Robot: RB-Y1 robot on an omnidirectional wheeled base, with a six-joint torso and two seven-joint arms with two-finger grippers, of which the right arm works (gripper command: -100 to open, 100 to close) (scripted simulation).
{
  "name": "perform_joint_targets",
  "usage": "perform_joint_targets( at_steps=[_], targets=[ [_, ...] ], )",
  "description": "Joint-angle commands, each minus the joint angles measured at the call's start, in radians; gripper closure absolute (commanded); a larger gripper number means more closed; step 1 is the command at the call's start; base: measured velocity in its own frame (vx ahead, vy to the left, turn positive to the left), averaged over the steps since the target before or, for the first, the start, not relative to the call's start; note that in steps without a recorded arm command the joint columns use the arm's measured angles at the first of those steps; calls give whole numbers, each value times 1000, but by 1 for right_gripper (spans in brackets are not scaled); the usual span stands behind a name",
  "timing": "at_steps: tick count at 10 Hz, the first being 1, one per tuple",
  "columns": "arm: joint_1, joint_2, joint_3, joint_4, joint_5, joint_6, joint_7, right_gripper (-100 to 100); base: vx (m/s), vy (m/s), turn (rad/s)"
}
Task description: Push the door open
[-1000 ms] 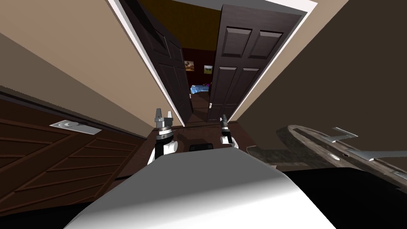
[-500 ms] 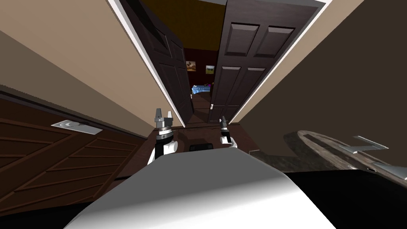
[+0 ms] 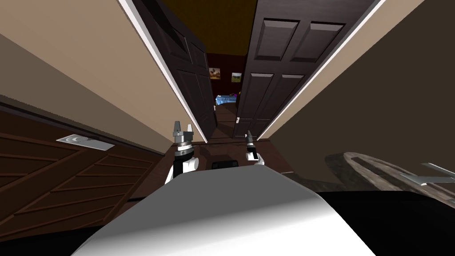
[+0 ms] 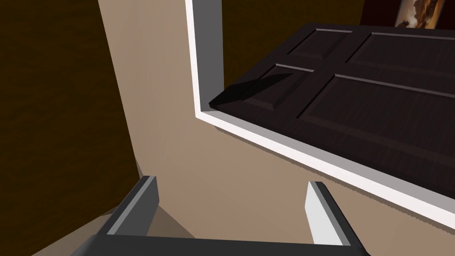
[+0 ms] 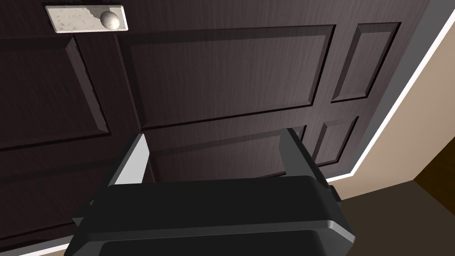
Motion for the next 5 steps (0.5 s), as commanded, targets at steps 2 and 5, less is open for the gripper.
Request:
perform_joint_targets(
  at_steps=[2,5],
  targets=[
    [-29,-8,-4,68,-6,-17,-6,-100,84,-25,55],
    [-53,-14,-8,134,-11,-32,-11,-100,65,-9,35]
  ],
)
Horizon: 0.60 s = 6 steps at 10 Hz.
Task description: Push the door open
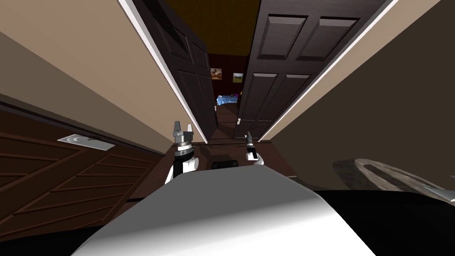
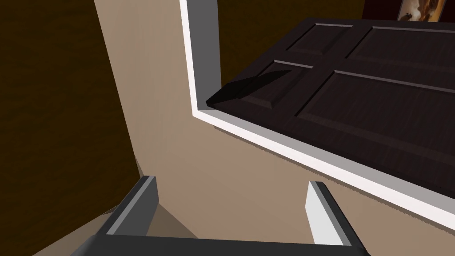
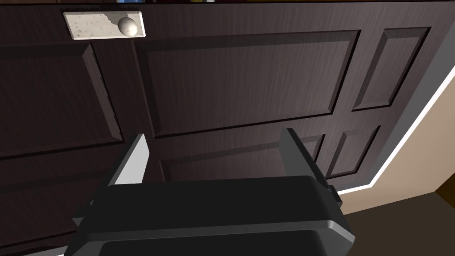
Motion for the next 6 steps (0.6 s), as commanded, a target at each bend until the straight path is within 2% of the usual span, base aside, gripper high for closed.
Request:
perform_joint_targets(
  at_steps=[1,2,6],
  targets=[
    [-21,-6,-3,50,-4,-19,-4,-100,87,-9,52],
    [-21,-6,-3,57,-4,-19,-4,-100,65,-18,19],
    [-66,-16,-9,172,-13,-49,-13,-100,78,-25,49]
  ],
)
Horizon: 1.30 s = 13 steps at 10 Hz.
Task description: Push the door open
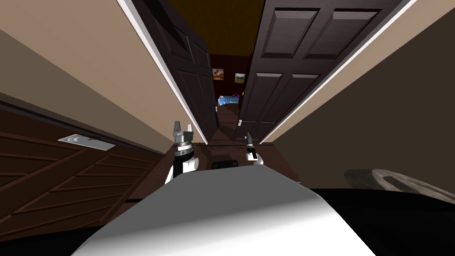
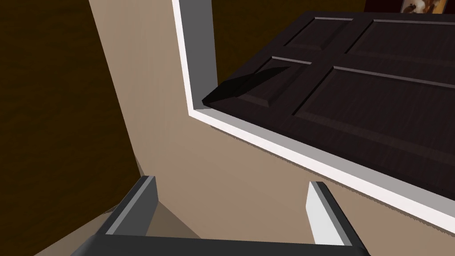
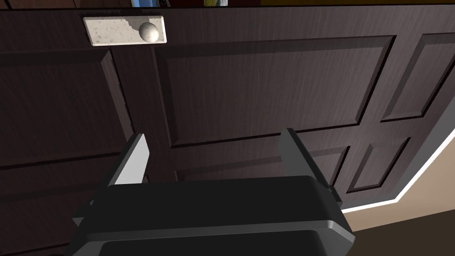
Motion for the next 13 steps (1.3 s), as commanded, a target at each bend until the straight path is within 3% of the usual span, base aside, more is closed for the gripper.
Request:
perform_joint_targets(
  at_steps=[1,6,13],
  targets=[
    [-16,-3,-2,42,-3,-10,-3,-100,102,-41,45],
    [-67,-13,-9,170,-13,-43,-12,-100,97,-24,47],
    [-123,-23,-17,313,-24,-79,-22,-100,88,-27,37]
  ],
)
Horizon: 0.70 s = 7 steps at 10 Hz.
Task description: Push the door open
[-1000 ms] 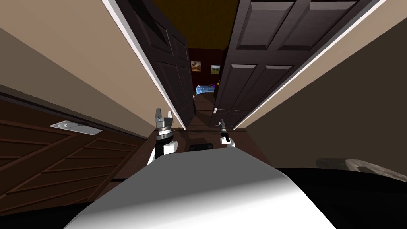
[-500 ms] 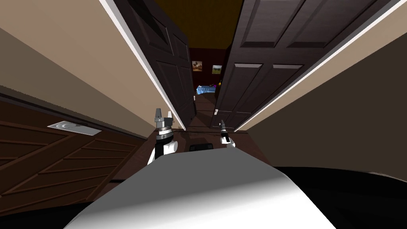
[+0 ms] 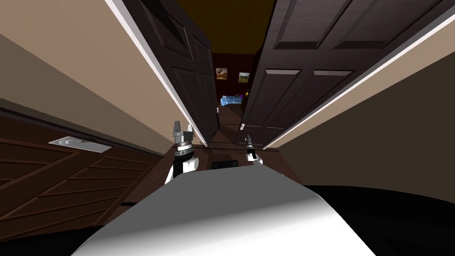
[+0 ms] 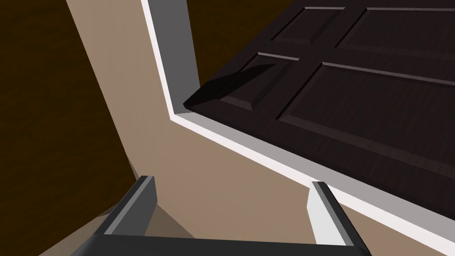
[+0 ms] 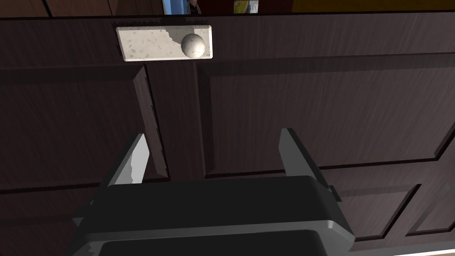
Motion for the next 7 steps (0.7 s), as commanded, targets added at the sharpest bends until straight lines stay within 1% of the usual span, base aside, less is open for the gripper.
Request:
perform_joint_targets(
  at_steps=[1,2,3,5,6,7],
  targets=[
    [-13,-3,-2,32,-2,-9,-3,-100,74,-26,30],
    [-24,-5,-3,61,-5,-16,-5,-100,97,-36,45],
    [-29,-6,-4,74,-6,-20,-6,-100,95,-39,33],
    [-48,-9,-6,121,-9,-32,-10,-100,97,-31,39],
    [-44,-8,-6,111,-8,-30,-9,-100,50,-18,11],
    [-46,-7,-9,116,-10,-33,-7,-100,122,-28,20]
  ],
)
